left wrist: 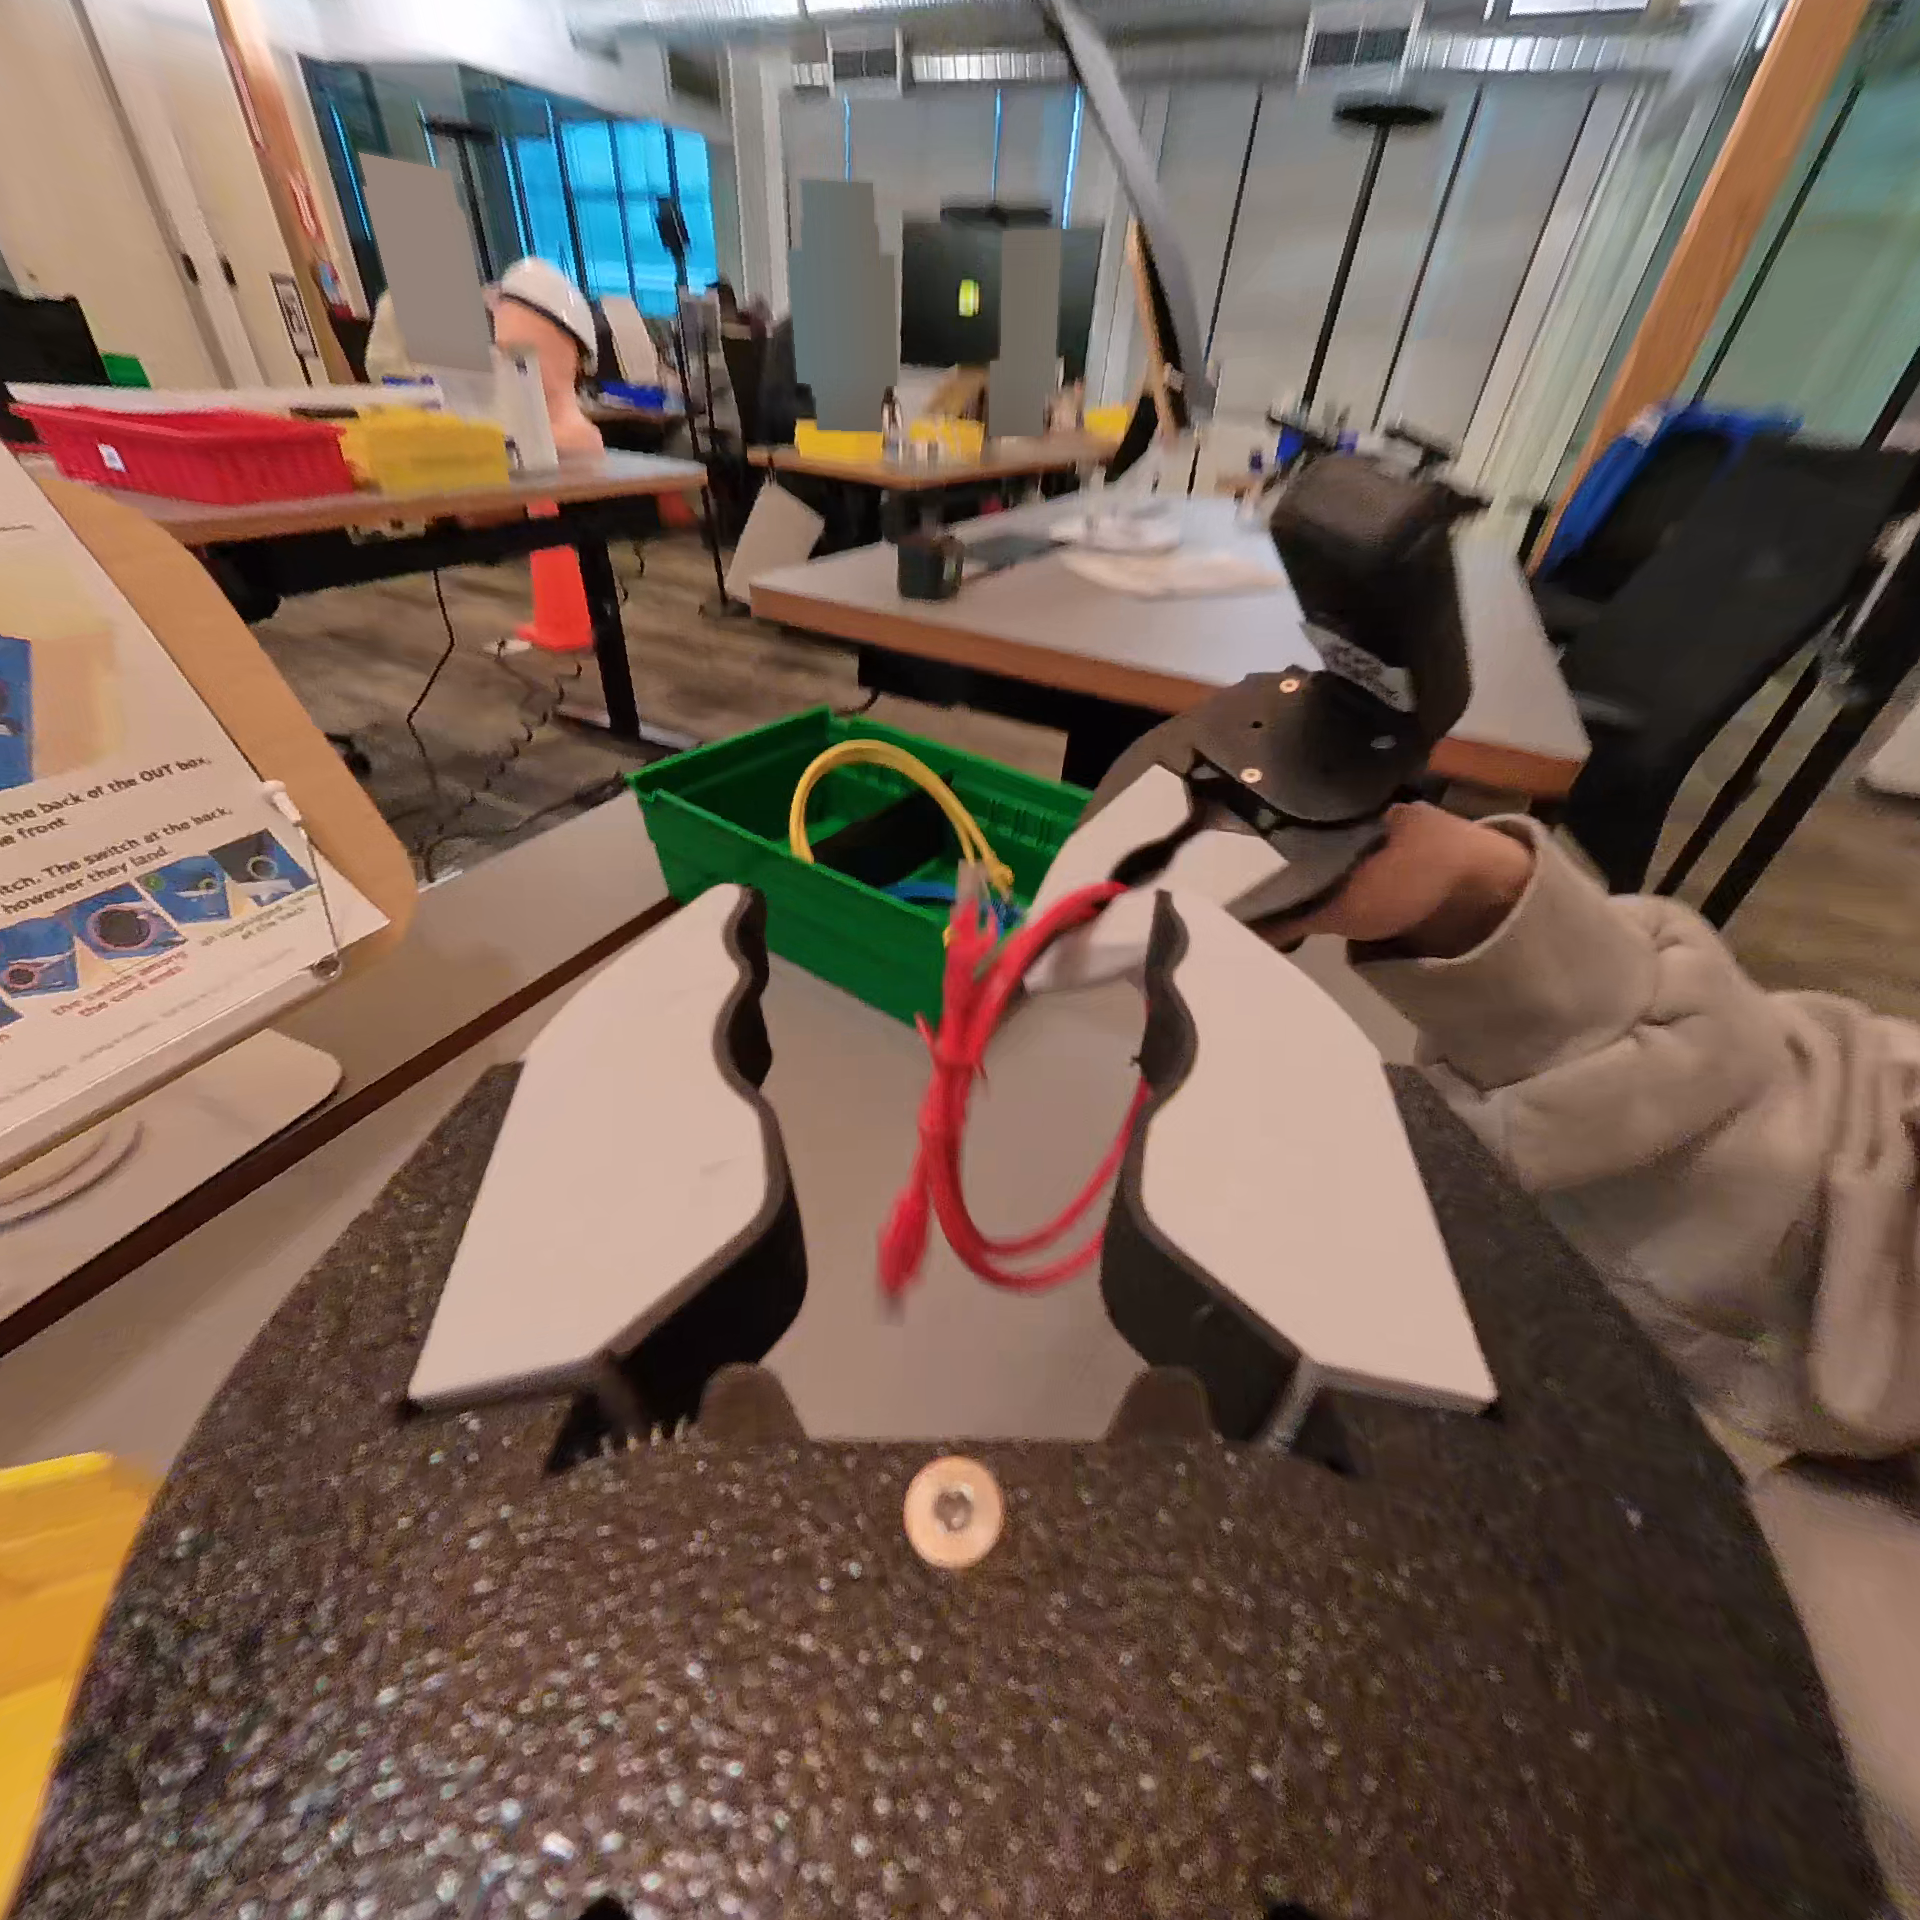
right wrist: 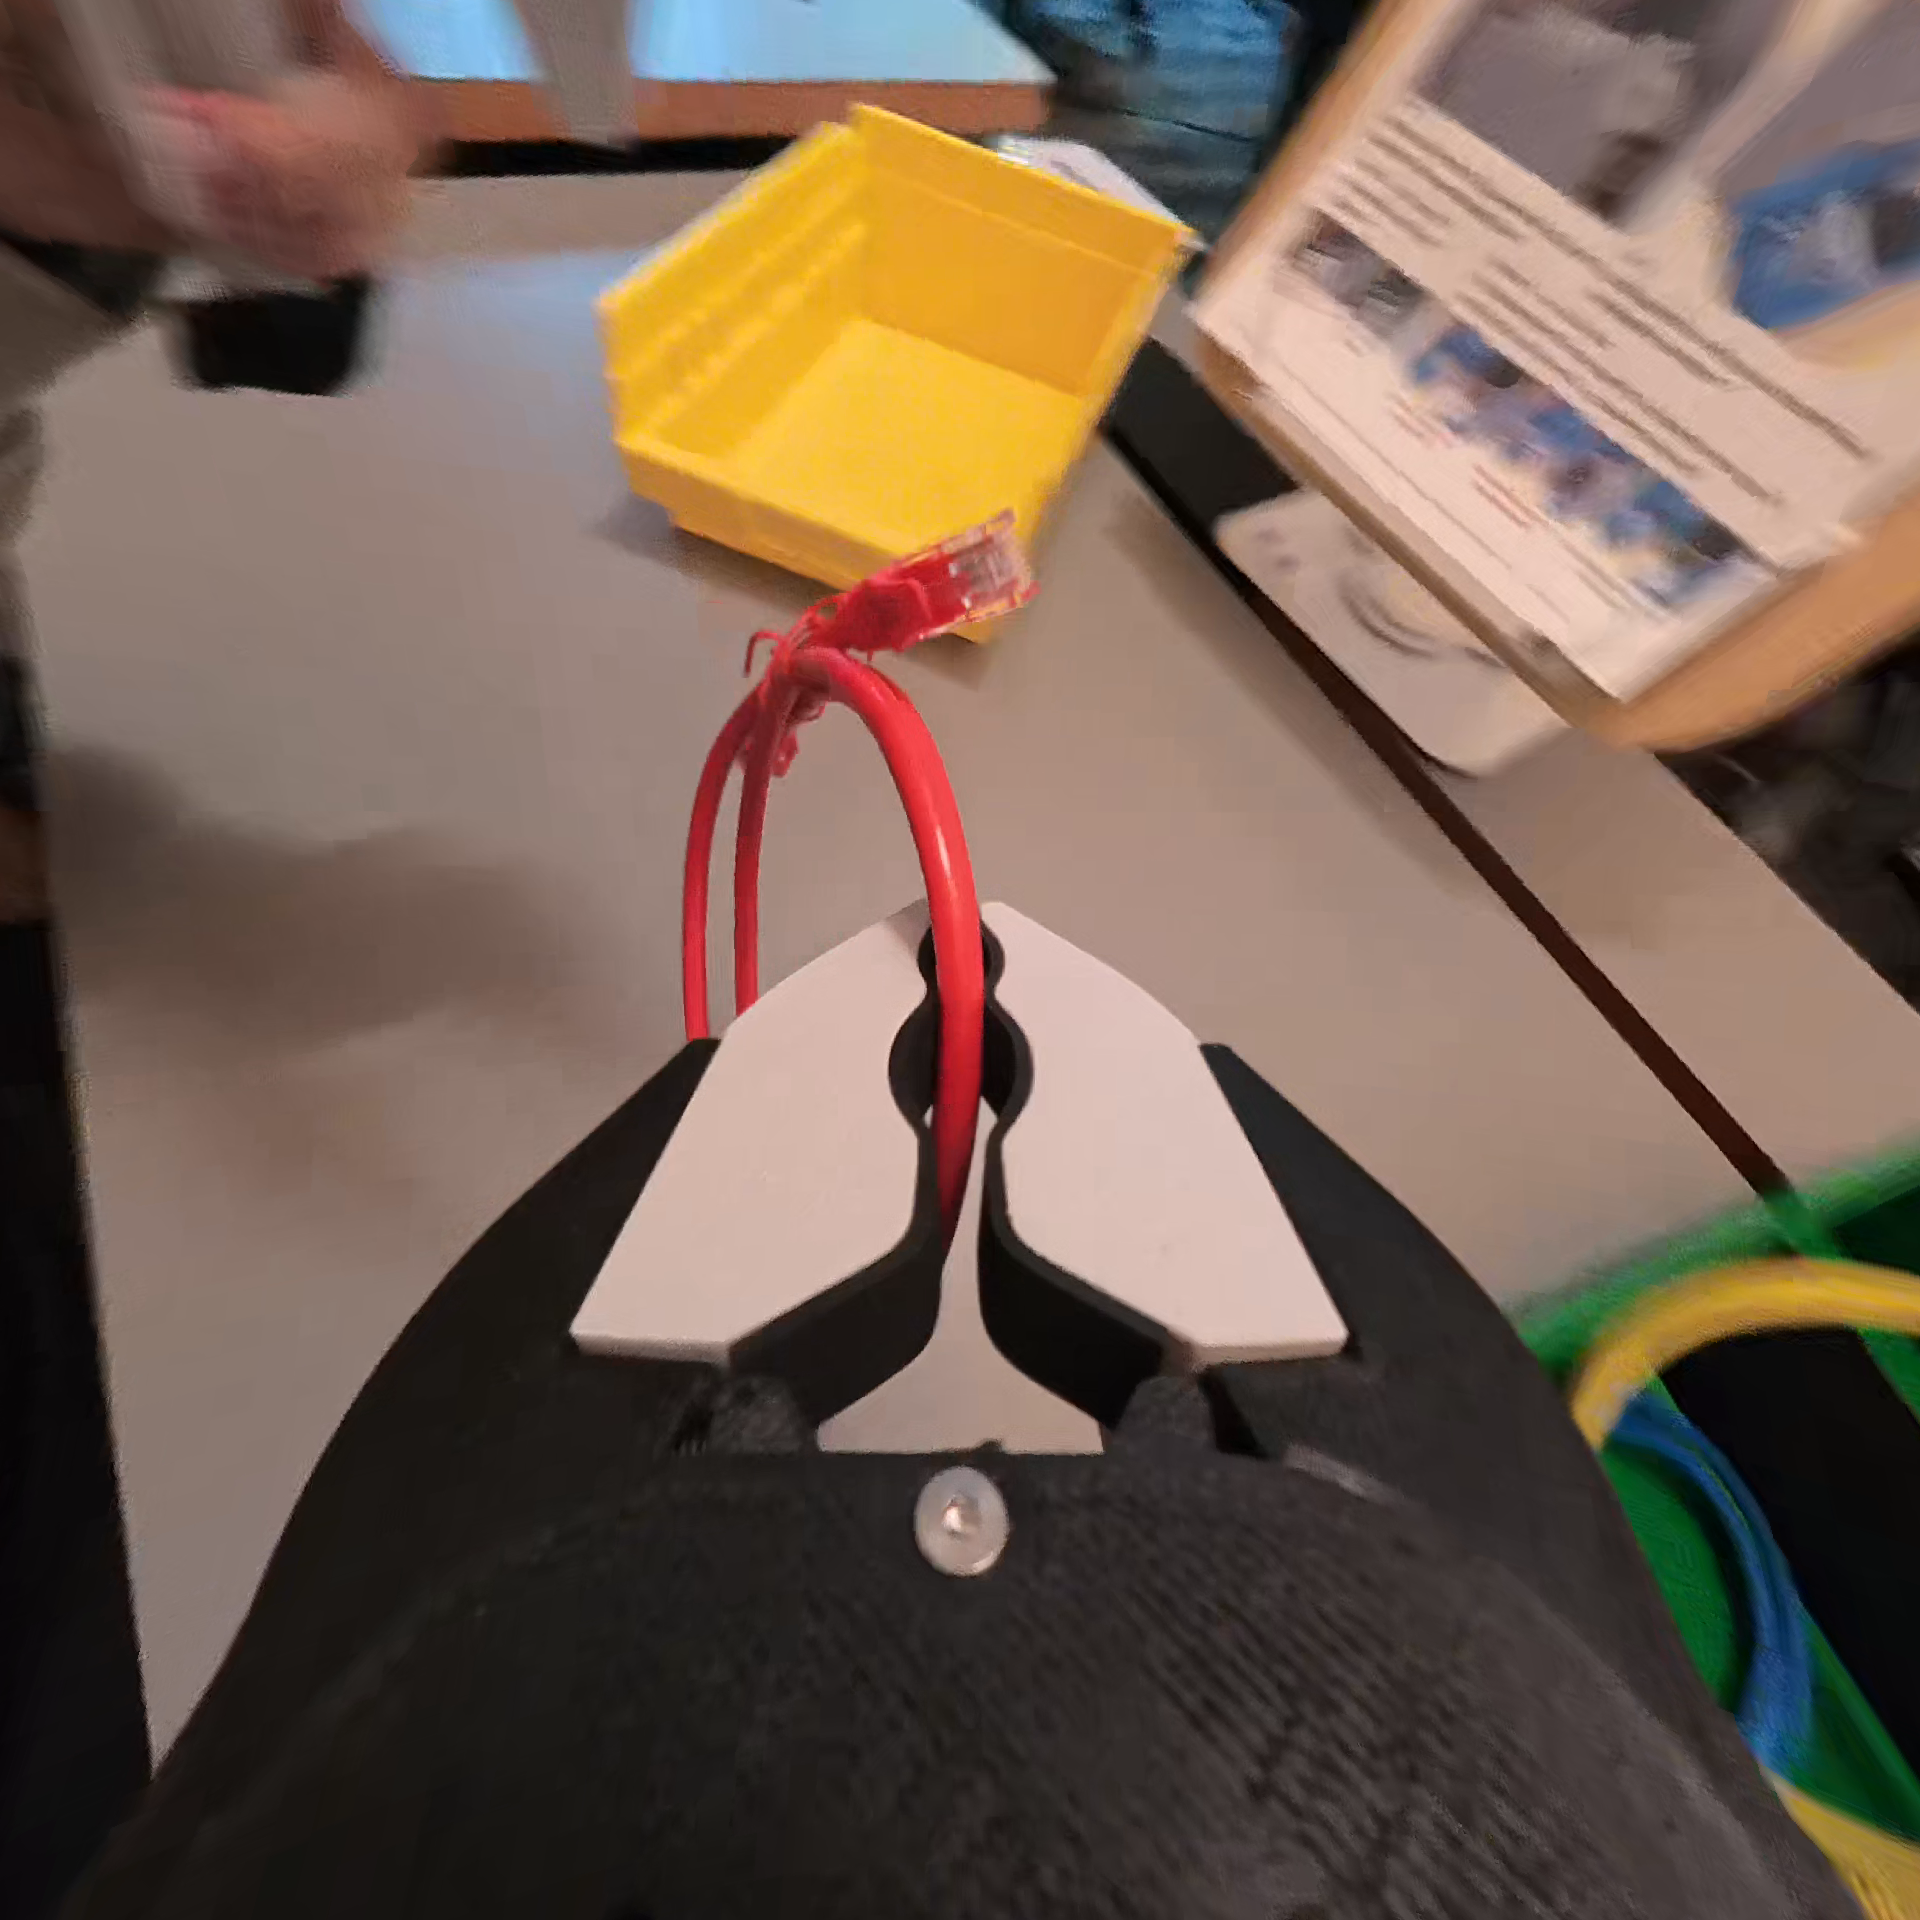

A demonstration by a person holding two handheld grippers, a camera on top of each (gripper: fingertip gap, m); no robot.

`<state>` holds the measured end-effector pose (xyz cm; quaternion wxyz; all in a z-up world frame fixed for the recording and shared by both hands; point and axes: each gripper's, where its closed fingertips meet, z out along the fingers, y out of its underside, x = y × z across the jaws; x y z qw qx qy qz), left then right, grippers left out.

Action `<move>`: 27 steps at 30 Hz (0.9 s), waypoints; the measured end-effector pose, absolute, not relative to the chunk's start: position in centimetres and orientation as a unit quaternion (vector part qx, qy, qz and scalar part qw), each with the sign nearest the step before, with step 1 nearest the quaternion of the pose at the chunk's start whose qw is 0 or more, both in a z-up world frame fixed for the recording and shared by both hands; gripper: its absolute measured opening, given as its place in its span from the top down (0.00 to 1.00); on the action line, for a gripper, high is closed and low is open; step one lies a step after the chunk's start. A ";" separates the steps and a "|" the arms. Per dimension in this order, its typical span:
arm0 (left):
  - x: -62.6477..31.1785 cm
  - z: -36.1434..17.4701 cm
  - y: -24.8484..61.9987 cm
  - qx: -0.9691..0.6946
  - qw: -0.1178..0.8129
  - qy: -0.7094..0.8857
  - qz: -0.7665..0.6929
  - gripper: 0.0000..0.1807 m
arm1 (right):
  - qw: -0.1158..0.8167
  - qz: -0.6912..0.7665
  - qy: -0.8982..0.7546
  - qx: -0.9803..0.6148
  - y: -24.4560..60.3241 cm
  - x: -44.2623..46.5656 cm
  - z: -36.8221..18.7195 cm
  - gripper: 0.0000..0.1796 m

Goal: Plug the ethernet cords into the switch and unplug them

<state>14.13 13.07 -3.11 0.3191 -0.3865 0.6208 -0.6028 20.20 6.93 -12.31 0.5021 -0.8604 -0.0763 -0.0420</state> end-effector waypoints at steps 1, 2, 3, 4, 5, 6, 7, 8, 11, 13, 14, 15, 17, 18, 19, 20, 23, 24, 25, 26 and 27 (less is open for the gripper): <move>13.8 -2.8 13.1 -0.384 0.317 0.607 -0.620 0.61 | 0.500 -0.065 -0.039 -0.862 5.6 22.6 -11.9 1.00; 13.5 -2.6 13.1 -0.379 0.313 0.597 -0.634 0.62 | 0.497 -0.086 0.001 -0.864 3.9 25.1 -11.5 1.00; 13.2 -2.7 13.1 -0.376 0.309 0.592 -0.642 0.62 | 0.486 -0.107 0.043 -0.866 2.1 27.8 -11.1 0.99; 13.1 -3.1 13.1 -0.379 0.306 0.592 -0.642 0.63 | 0.474 -0.134 0.082 -0.867 0.2 30.4 -10.8 0.99; 13.1 -3.8 13.1 -0.381 0.303 0.596 -0.638 0.64 | 0.465 -0.158 0.113 -0.864 -1.5 32.8 -10.4 0.99; 13.1 -4.5 12.8 -0.381 0.297 0.605 -0.634 0.65 | 0.448 -0.167 0.138 -0.867 -3.1 34.9 -10.5 0.99; 13.2 -5.2 12.6 -0.384 0.290 0.611 -0.628 0.65 | 0.428 -0.173 0.163 -0.872 -4.6 36.7 -10.6 0.99; 13.4 -5.9 12.4 -0.390 0.285 0.615 -0.623 0.65 | 0.415 -0.193 0.182 -0.870 -5.9 38.7 -10.5 0.99; 13.6 -7.1 11.2 -0.389 0.268 0.629 -0.617 0.66 | 0.397 -0.209 0.168 -0.878 -7.3 42.8 -11.2 0.99; 13.7 -7.8 10.4 -0.388 0.257 0.641 -0.611 0.66 | 0.403 -0.190 0.144 -0.884 -6.9 44.1 -12.0 0.99; 13.8 -8.1 10.0 -0.387 0.253 0.647 -0.606 0.66 | 0.403 -0.186 0.129 -0.887 -6.6 44.7 -12.6 0.99; 13.8 -8.3 9.8 -0.387 0.251 0.652 -0.601 0.66 | 0.404 -0.176 0.117 -0.890 -6.3 45.2 -13.2 0.99; 13.9 -8.7 9.5 -0.388 0.249 0.662 -0.591 0.67 | 0.416 -0.103 0.099 -0.898 -5.1 44.3 -14.5 0.99; 13.9 -8.8 9.4 -0.387 0.248 0.665 -0.588 0.67 | 0.423 -0.084 0.094 -0.897 -4.7 44.3 -14.8 0.99; 13.9 -8.9 9.4 -0.388 0.247 0.668 -0.585 0.67 | 0.429 -0.073 0.091 -0.896 -4.4 44.6 -15.3 0.99; 14.0 -9.0 9.3 -0.390 0.246 0.670 -0.582 0.67 | 0.438 -0.063 0.098 -0.891 -4.2 45.3 -15.8 0.95; 14.2 -9.1 9.1 -0.393 0.242 0.673 -0.578 0.67 | 0.430 -0.073 0.167 -0.884 -5.5 48.5 -17.4 0.67; 14.3 -9.2 8.9 -0.393 0.241 0.675 -0.575 0.67 | 0.431 -0.094 0.176 -0.880 -6.2 49.3 -17.1 0.64; 14.4 -9.4 8.8 -0.392 0.241 0.679 -0.572 0.67 | 0.438 -0.123 0.179 -0.872 -6.9 49.9 -16.3 0.59; 14.6 -9.6 8.7 -0.391 0.243 0.682 -0.568 0.67 | 0.444 -0.148 0.180 -0.865 -7.6 50.3 -15.5 0.55; 14.9 -9.8 8.6 -0.392 0.245 0.684 -0.564 0.67 | 0.445 -0.168 0.184 -0.860 -8.4 50.3 -14.8 0.55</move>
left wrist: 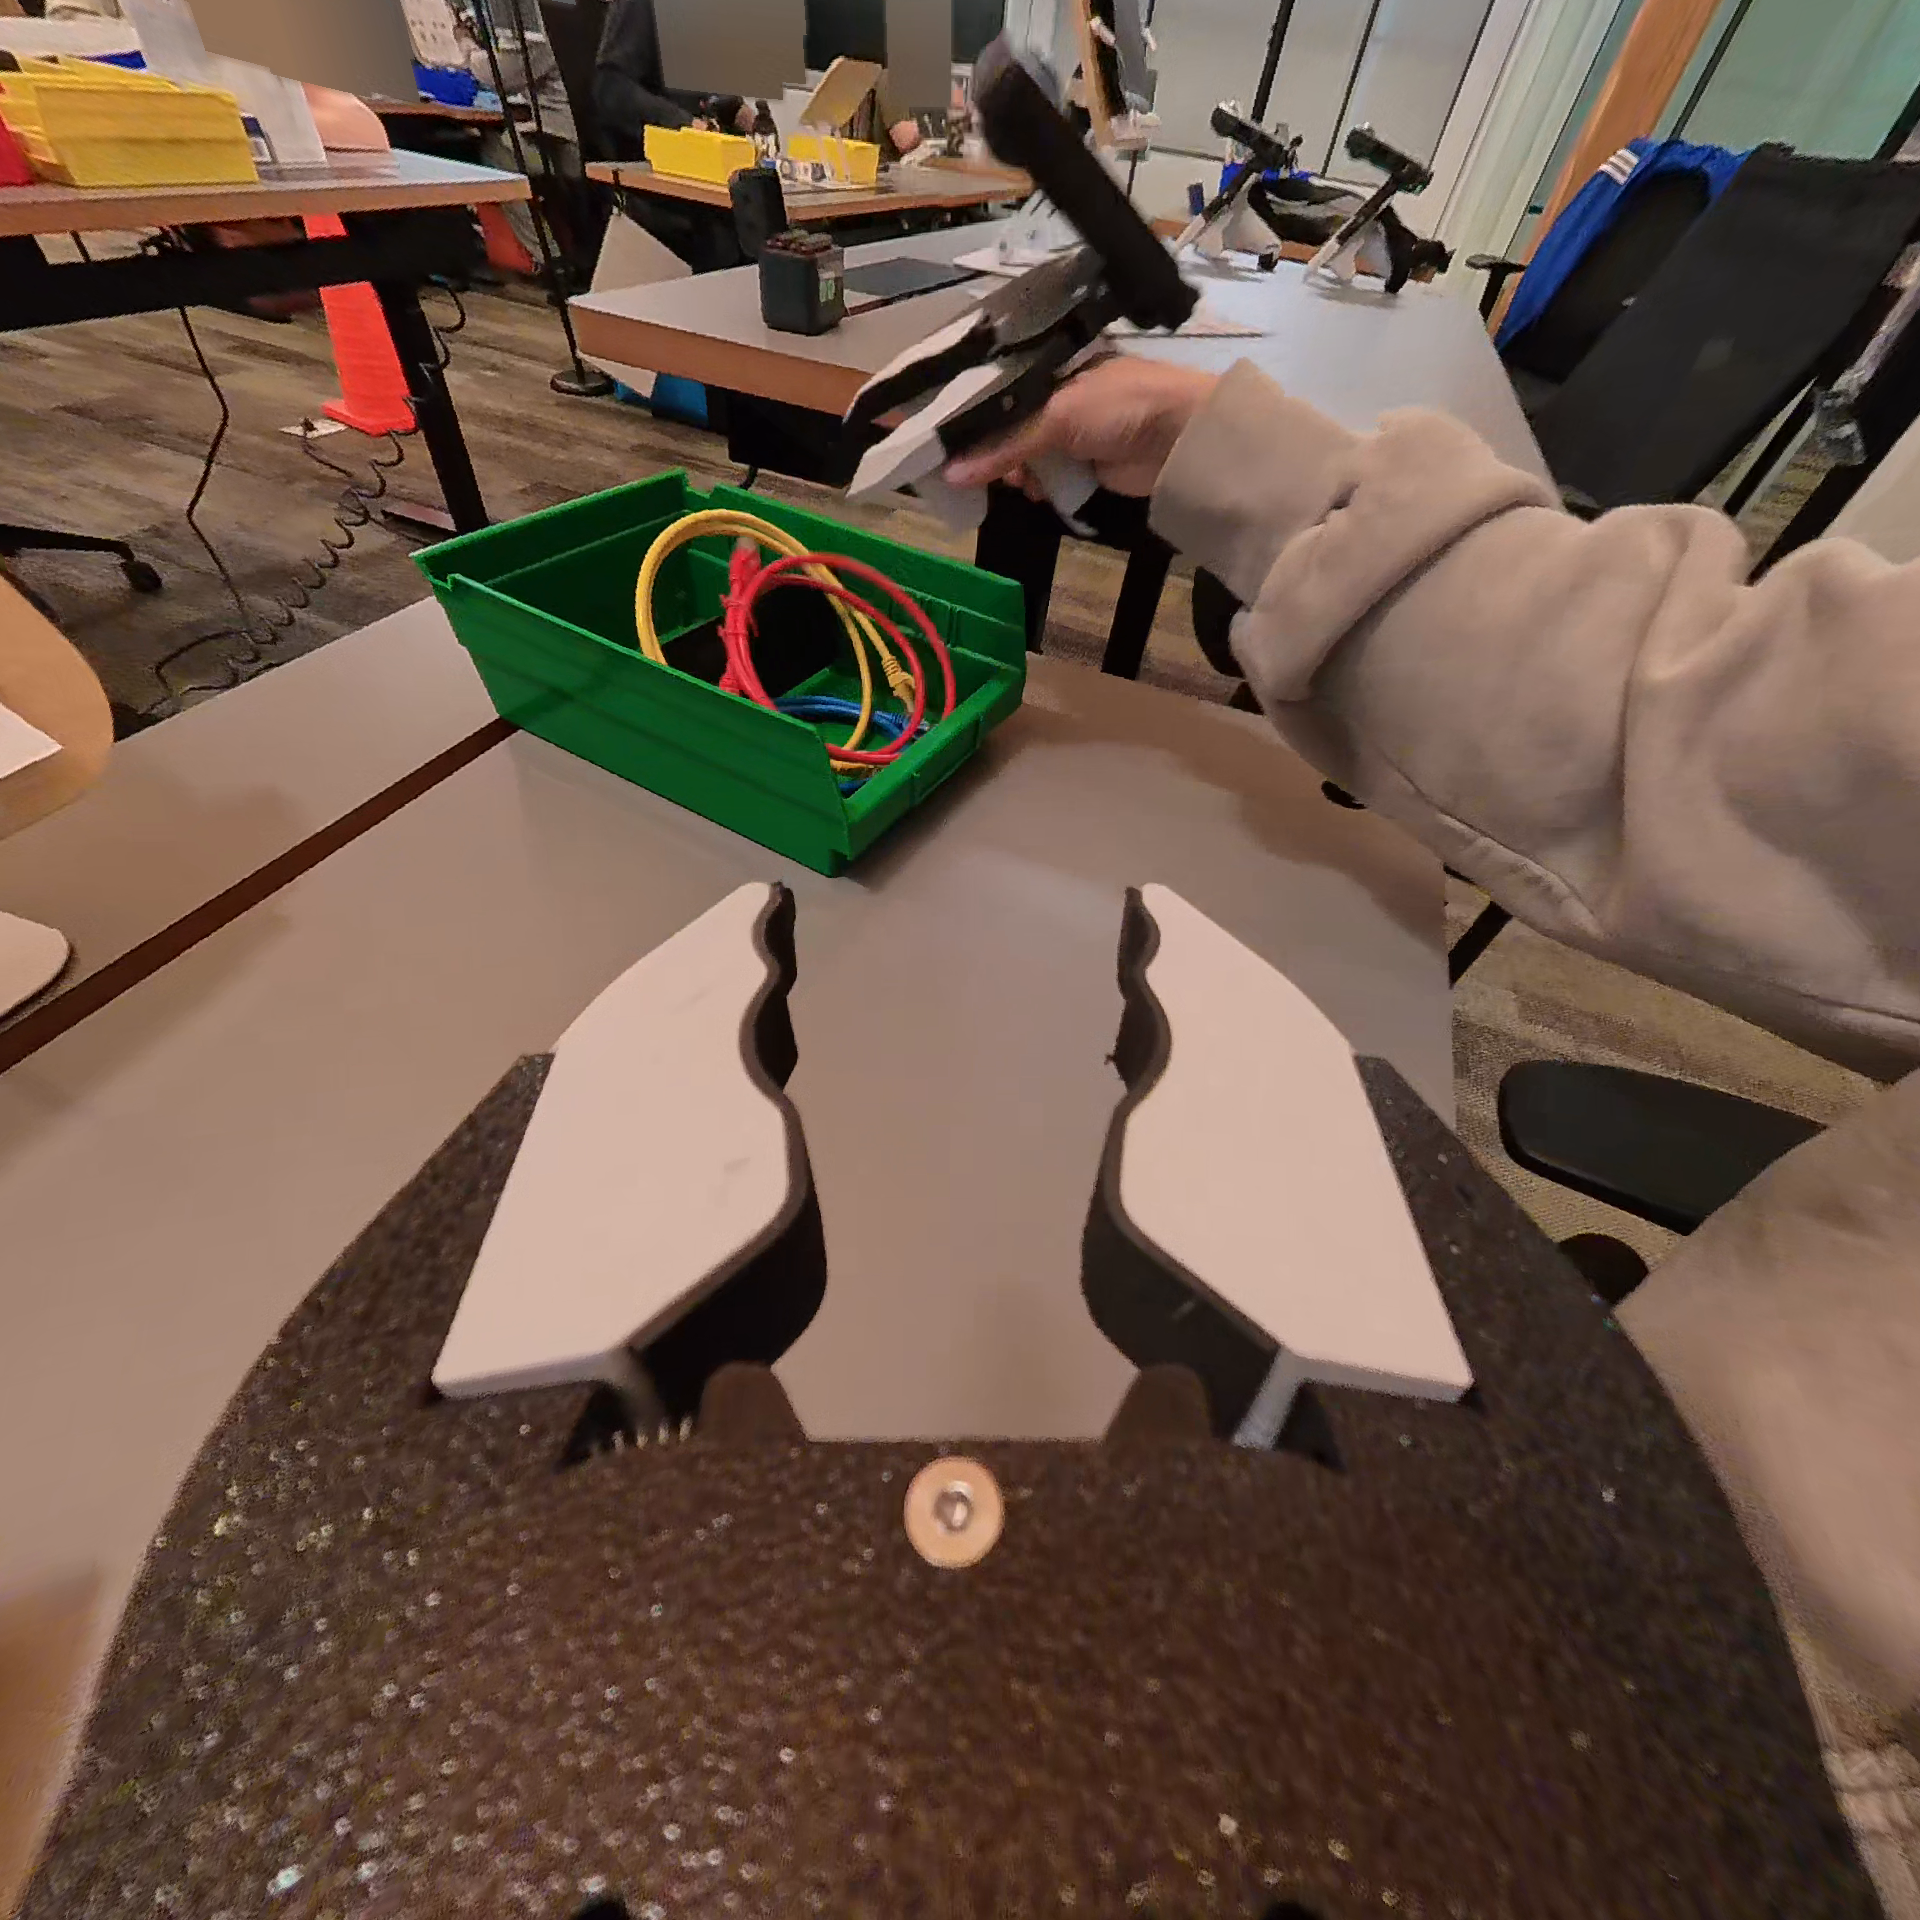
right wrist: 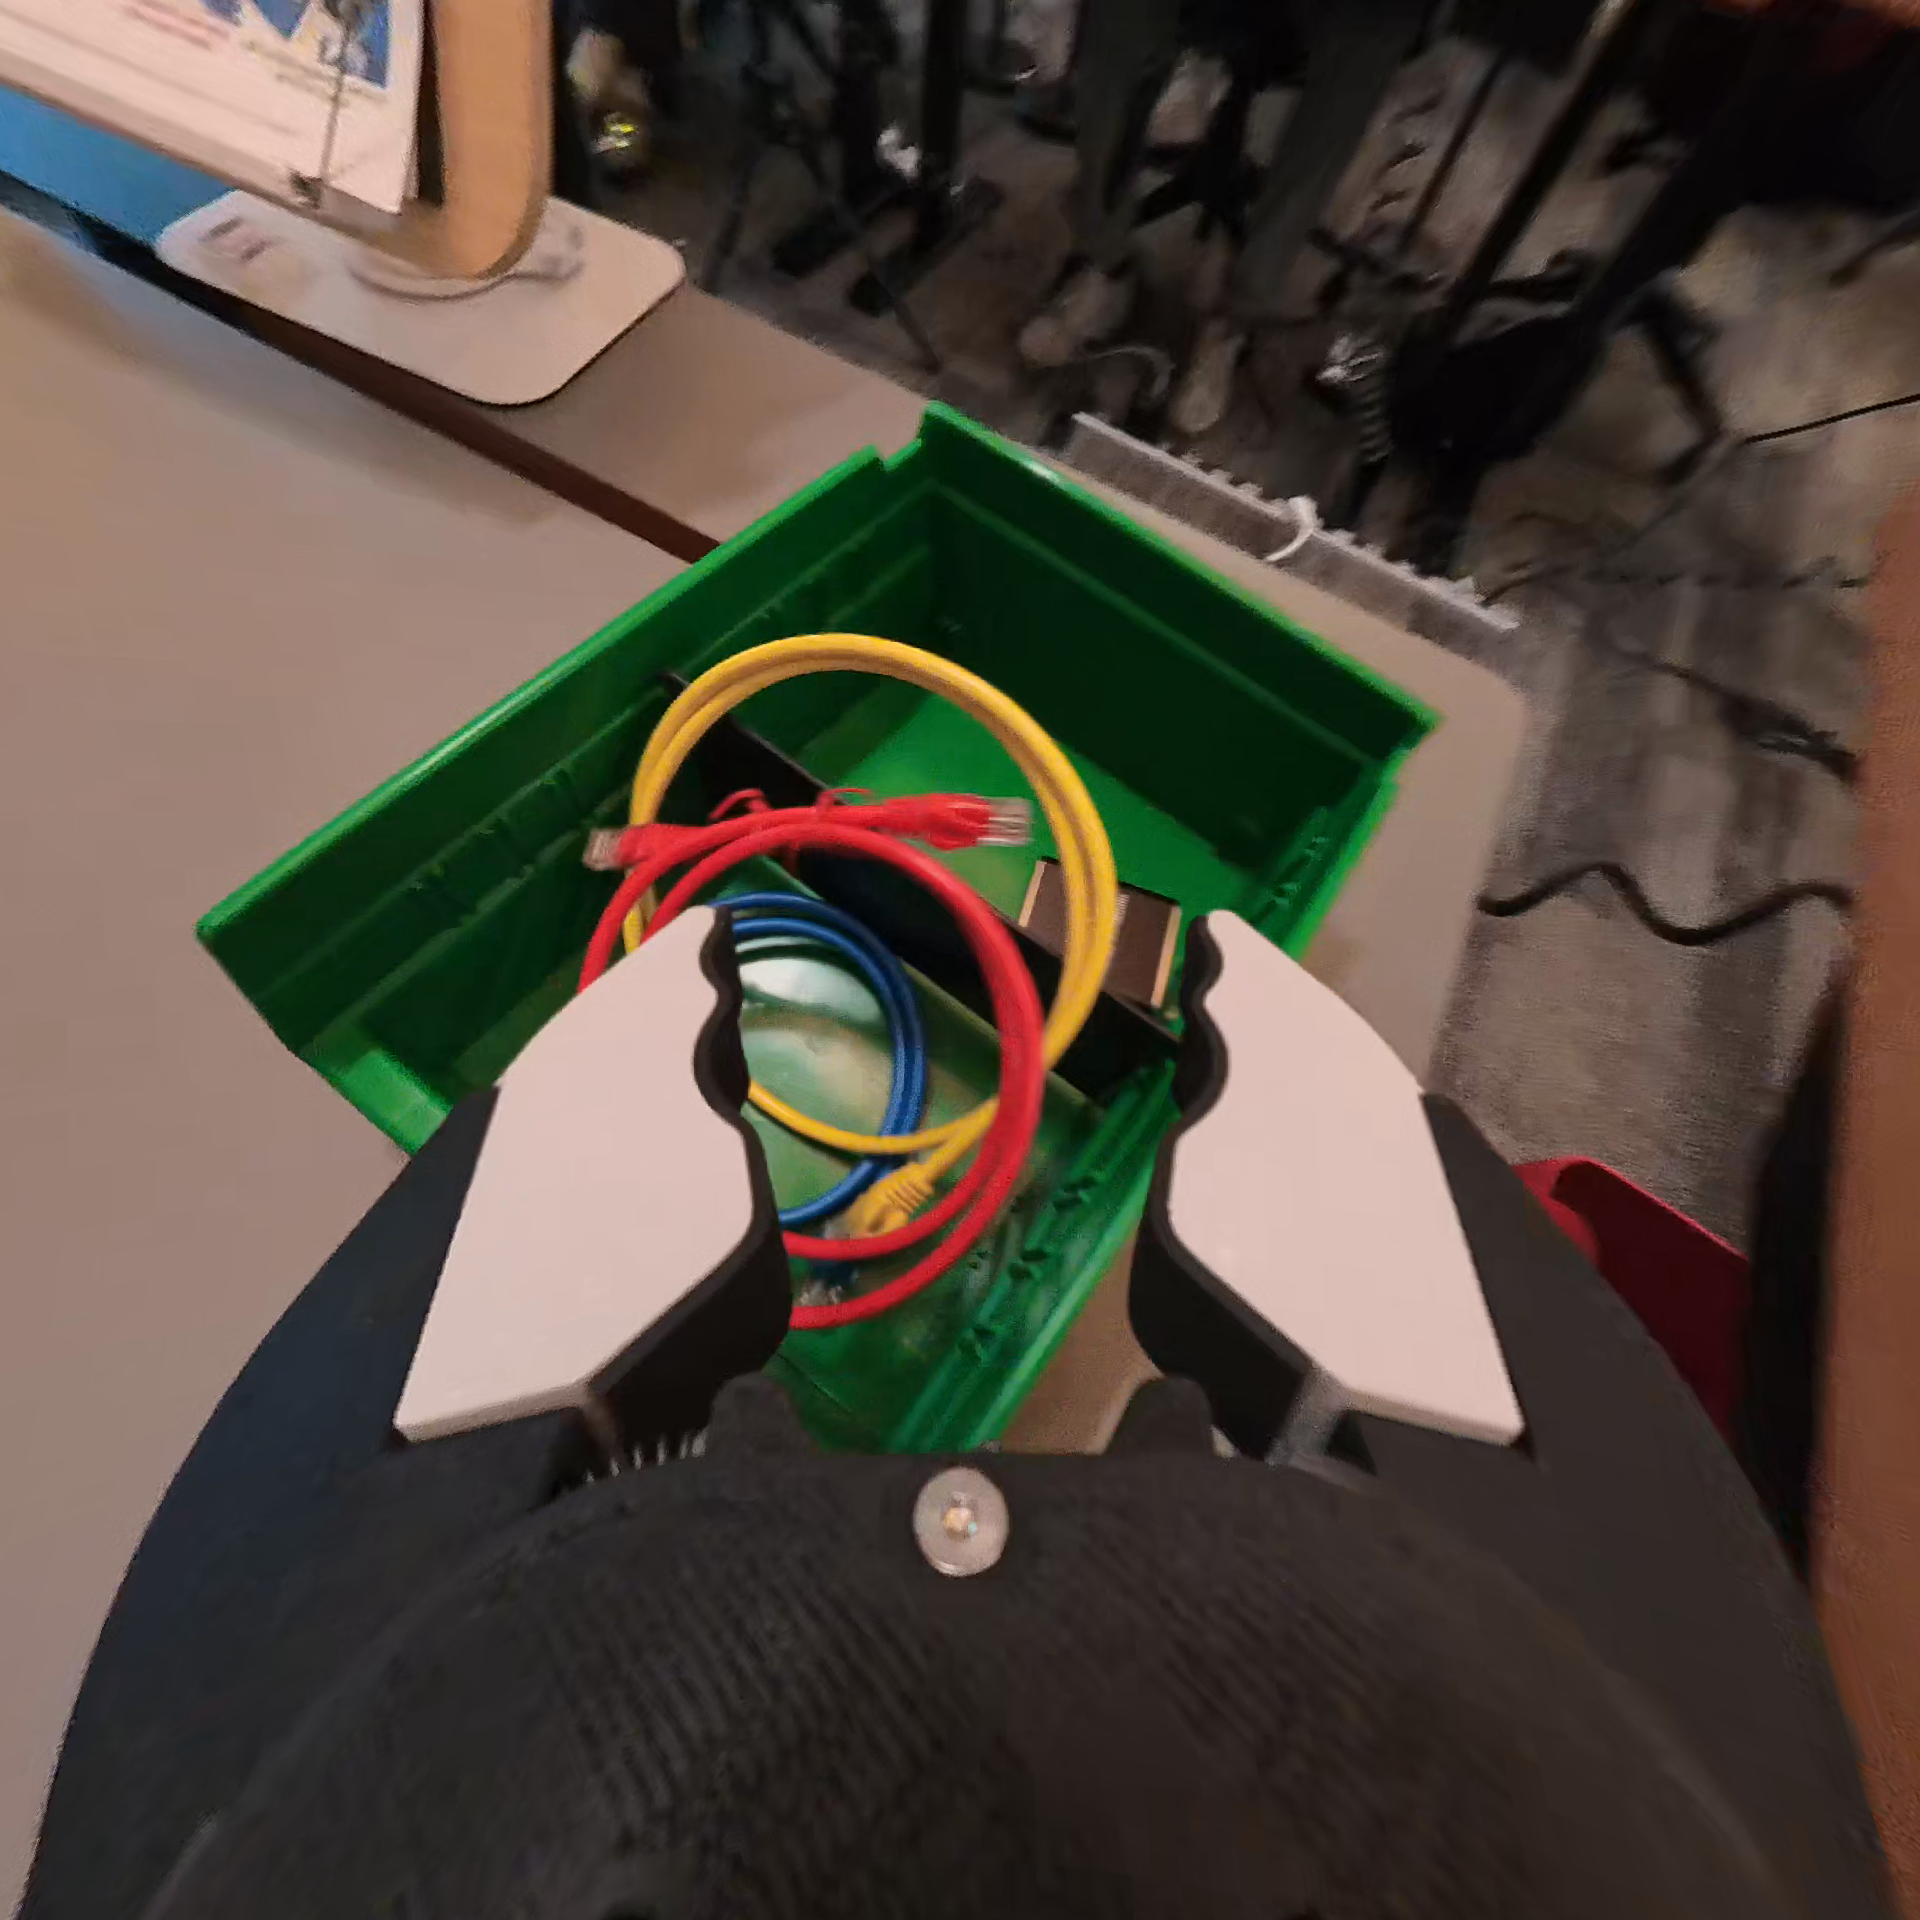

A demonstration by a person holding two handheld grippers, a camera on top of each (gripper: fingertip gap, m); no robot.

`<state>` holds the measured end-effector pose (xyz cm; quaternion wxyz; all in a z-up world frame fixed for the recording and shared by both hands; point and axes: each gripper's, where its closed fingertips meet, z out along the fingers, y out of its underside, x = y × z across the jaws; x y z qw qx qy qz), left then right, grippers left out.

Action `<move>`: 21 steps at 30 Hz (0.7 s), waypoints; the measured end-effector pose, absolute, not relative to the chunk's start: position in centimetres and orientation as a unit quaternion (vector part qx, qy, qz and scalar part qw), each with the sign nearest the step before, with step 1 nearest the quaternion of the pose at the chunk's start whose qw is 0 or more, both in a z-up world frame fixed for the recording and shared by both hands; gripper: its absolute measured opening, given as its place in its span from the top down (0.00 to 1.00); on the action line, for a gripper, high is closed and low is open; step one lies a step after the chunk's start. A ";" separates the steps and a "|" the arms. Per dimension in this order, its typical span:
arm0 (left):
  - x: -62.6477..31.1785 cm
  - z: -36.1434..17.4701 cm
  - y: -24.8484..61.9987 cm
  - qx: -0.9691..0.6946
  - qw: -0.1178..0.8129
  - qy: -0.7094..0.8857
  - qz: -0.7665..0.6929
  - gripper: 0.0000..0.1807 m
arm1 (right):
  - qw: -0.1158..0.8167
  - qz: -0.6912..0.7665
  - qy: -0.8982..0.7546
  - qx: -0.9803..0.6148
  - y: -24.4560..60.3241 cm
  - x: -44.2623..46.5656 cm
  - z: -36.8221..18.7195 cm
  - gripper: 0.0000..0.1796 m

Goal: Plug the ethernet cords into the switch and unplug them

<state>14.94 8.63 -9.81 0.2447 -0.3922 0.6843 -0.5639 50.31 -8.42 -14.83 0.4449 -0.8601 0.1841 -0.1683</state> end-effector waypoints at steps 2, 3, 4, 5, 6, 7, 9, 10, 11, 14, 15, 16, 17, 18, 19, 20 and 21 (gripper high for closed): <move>16.0 -10.3 8.2 -0.397 0.241 0.687 -0.559 0.67 | 0.424 -0.195 0.191 -0.863 -10.0 49.5 -14.3 0.55; 16.7 -10.5 8.0 -0.404 0.240 0.685 -0.557 0.67 | 0.406 -0.201 0.192 -0.871 -10.8 48.4 -14.5 0.54; 17.7 -10.7 7.6 -0.411 0.238 0.683 -0.555 0.67 | 0.395 -0.212 0.195 -0.872 -11.5 47.2 -14.6 0.55; 18.7 -10.9 7.2 -0.416 0.237 0.682 -0.553 0.66 | 0.400 -0.226 0.201 -0.865 -11.8 45.9 -14.5 0.56; 20.0 -11.2 6.7 -0.425 0.237 0.681 -0.548 0.64 | 0.415 -0.234 0.201 -0.856 -11.8 44.2 -14.4 0.57; 21.5 -11.6 6.2 -0.437 0.240 0.678 -0.539 0.61 | 0.437 -0.236 0.204 -0.844 -11.7 42.3 -14.4 0.58; 25.0 -12.7 5.1 -0.462 0.246 0.678 -0.516 0.57 | 0.474 -0.232 0.222 -0.820 -11.4 38.6 -15.1 0.58; 26.8 -13.5 4.6 -0.478 0.248 0.679 -0.499 0.55 | 0.486 -0.229 0.236 -0.810 -11.4 37.0 -15.7 0.59; 28.7 -14.3 4.2 -0.497 0.251 0.677 -0.481 0.55 | 0.495 -0.227 0.243 -0.802 -11.3 35.5 -16.4 0.59; 33.6 -16.7 2.3 -0.536 0.228 0.679 -0.446 0.57 | 0.493 -0.234 0.251 -0.800 -11.8 32.6 -18.7 0.59; 34.9 -17.2 1.4 -0.547 0.204 0.678 -0.446 0.57 | 0.484 -0.231 0.242 -0.808 -11.9 32.4 -19.3 0.60; 36.2 -17.7 0.7 -0.563 0.186 0.673 -0.443 0.56 | 0.470 -0.223 0.234 -0.821 -12.0 32.3 -19.6 0.59; 37.5 -18.1 0.5 -0.579 0.183 0.669 -0.429 0.55 | 0.464 -0.222 0.233 -0.825 -12.4 32.4 -19.5 0.58; 38.8 -18.6 0.5 -0.590 0.192 0.672 -0.405 0.55 | 0.472 -0.234 0.245 -0.814 -13.0 32.9 -18.9 0.58; 39.9 -19.5 0.5 -0.600 0.194 0.679 -0.376 0.55 | 0.490 -0.242 0.260 -0.796 -13.4 33.3 -18.2 0.60; 40.6 -20.5 0.4 -0.608 0.186 0.688 -0.350 0.55 | 0.510 -0.236 0.267 -0.783 -13.5 33.4 -17.8 0.62; 41.2 -21.6 0.1 -0.613 0.173 0.700 -0.324 0.55 | 0.526 -0.221 0.266 -0.777 -13.3 33.3 -17.6 0.62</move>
